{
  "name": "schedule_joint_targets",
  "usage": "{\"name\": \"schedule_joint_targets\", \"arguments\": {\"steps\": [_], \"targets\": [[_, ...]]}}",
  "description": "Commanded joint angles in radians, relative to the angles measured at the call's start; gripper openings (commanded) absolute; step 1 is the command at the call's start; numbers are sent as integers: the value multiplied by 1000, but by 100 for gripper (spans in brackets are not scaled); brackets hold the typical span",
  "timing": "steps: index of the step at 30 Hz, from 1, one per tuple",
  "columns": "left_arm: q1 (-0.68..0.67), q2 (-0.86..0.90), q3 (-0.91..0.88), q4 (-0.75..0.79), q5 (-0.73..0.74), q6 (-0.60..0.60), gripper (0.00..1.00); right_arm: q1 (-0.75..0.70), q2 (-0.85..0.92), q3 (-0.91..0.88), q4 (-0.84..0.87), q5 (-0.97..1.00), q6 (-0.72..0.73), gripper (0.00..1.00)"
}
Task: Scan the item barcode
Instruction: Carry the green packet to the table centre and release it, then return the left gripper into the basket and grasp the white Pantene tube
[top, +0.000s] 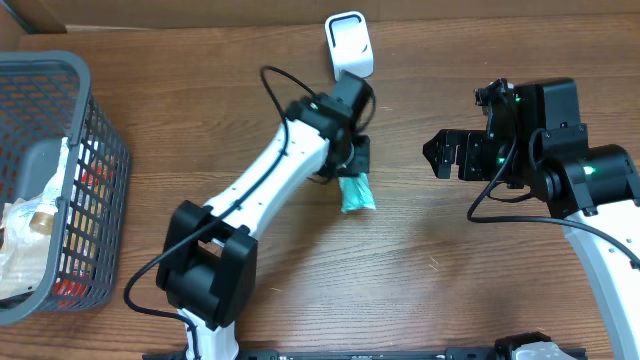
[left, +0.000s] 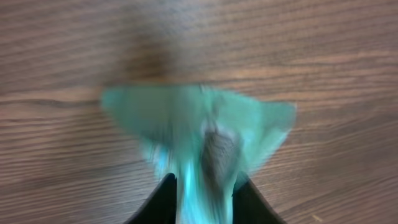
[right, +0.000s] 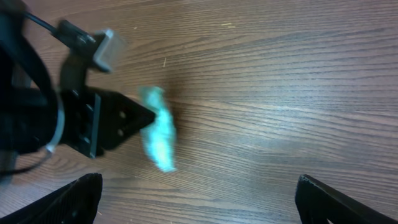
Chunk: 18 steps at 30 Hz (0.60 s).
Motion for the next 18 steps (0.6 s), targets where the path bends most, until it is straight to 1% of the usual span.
{"name": "schedule_joint_targets", "arguments": {"steps": [1,2,3,4,7,10,13,18], "targets": [[-21,-6,-35,29,-79,-23,68,5,1,24,1,10,-3,100],[-23,-6,-34,30,-85,-23,87,5,1,23,-1,10,-3,100],[-24,-6,-34,34,-87,-22,97,5,1,24,-2,10,-3,100],[-23,-6,-32,36,-89,-22,100,5,1,23,-2,9,-3,100],[-6,-6,-11,37,-92,-13,100,5,1,23,-2,9,-3,100],[27,-18,58,-6,-97,19,100,5,1,24,-3,9,-3,100],[91,-31,206,-137,-128,36,99,5,1,24,-6,9,-3,100],[234,-53,522,-399,-181,45,99,5,1,24,-6,9,-3,100]]}}
